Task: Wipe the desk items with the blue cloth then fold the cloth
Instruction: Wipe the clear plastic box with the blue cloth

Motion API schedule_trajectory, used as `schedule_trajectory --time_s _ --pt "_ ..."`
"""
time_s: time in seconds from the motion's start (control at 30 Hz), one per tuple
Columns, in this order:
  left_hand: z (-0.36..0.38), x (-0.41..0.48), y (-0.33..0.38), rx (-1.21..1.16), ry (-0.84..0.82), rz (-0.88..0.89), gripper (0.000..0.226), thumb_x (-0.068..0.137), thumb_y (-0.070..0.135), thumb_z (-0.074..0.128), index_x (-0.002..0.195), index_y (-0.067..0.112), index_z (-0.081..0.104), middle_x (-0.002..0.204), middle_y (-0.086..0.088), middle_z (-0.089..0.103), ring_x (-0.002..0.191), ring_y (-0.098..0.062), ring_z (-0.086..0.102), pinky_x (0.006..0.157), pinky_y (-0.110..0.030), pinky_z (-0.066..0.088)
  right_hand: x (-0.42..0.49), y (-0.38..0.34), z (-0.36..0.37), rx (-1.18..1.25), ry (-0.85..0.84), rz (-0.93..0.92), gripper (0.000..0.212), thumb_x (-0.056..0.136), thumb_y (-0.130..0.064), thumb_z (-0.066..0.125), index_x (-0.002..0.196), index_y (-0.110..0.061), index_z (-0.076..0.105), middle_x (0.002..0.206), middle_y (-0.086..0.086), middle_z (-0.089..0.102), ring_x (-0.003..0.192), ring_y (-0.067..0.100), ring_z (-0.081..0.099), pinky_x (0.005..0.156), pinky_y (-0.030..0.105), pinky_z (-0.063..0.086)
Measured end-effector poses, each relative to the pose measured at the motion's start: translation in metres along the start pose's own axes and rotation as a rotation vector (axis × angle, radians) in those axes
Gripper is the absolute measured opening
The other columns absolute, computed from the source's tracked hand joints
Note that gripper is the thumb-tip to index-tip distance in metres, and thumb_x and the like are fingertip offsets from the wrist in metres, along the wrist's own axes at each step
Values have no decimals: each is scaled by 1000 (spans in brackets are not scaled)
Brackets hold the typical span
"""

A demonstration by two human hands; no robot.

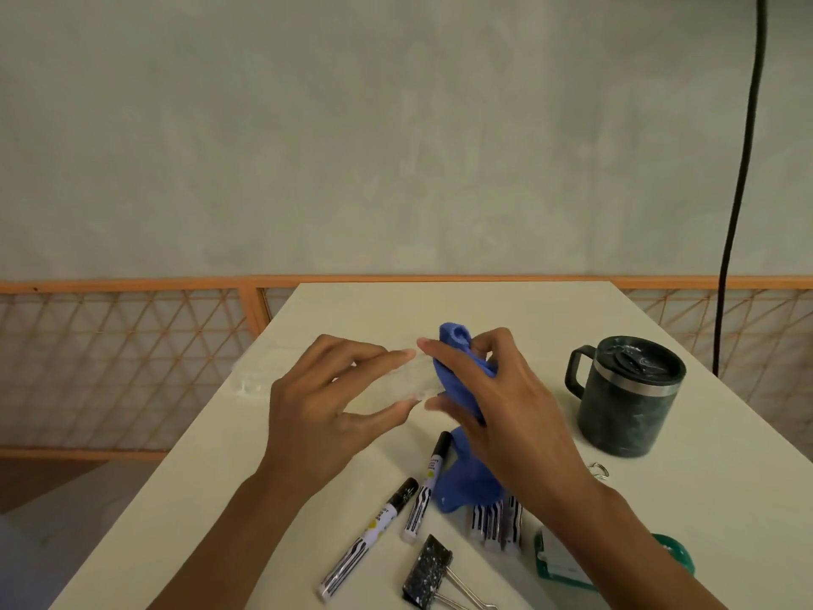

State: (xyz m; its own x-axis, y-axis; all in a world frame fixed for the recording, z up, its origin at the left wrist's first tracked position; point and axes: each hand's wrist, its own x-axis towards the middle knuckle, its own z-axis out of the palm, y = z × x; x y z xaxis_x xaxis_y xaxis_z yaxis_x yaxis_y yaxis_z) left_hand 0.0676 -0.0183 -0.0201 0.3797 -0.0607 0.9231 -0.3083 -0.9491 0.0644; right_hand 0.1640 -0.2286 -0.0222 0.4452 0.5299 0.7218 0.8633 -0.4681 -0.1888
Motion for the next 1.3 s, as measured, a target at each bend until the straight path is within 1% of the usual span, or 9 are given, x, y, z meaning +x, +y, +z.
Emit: schedule_trajectory --time_s 0.13,0.23,0.37,0.47,0.57,0.73,0.9,1.07,1.3 --pt "-3 6 6 -65 -48 -20 60 85 45 93 134 17 74 118 8 76 101 -19 67 81 -37 60 0 15 -1 72 60 51 88 79 4 87 146 -39 50 126 -8 46 89 13 57 69 34 61" --pt "-11 8 -5 -76 -111 -140 79 80 55 93 145 21 66 132 13 69 120 -20 60 95 -37 57 1 20 -4 282 68 119 72 89 2 79 142 -41 55 129 -15 48 101 6 58 84 22 58" --pt "-20 10 -16 -187 -53 -305 63 71 38 99 128 23 77 129 10 72 124 -19 66 108 -31 50 3 17 -9 571 97 196 60 94 4 74 139 -34 64 126 -11 56 114 8 60 90 12 49" --pt "-22 10 -14 -272 -41 -387 60 67 31 101 123 22 79 121 10 75 119 -18 70 105 -22 50 4 16 -8 609 99 238 58 94 -9 80 141 -39 62 127 -18 60 116 5 63 94 16 53" --pt "-21 10 -17 -177 2 -351 57 69 34 100 121 22 81 111 8 72 108 -19 70 90 -32 57 3 18 -9 706 159 346 60 95 -13 80 144 -36 56 132 -21 64 117 -1 66 94 16 56" --pt "-15 6 -23 -122 17 -301 55 72 32 100 123 21 81 104 5 66 99 -23 67 85 -43 59 0 9 -7 459 236 188 57 97 -20 76 140 -48 52 130 -19 55 113 1 62 91 13 51" --pt "-8 3 -17 -81 12 -235 54 75 32 99 124 18 81 102 4 65 95 -23 65 82 -37 56 -8 5 10 209 141 -48 63 93 -6 77 150 -28 59 141 -9 48 95 9 59 76 30 58" --pt "-2 0 -13 -44 -12 -182 46 80 31 92 123 17 81 101 2 68 94 -20 64 81 -34 52 -7 -8 17 43 81 -215 79 81 3 80 152 -22 58 138 3 52 104 27 63 76 40 58" --pt "-12 3 -33 92 44 -133 47 80 46 94 118 19 83 101 3 71 92 -22 66 77 -35 56 -3 30 5 -29 132 175 61 89 2 75 145 -19 62 139 3 47 93 23 62 60 41 59"
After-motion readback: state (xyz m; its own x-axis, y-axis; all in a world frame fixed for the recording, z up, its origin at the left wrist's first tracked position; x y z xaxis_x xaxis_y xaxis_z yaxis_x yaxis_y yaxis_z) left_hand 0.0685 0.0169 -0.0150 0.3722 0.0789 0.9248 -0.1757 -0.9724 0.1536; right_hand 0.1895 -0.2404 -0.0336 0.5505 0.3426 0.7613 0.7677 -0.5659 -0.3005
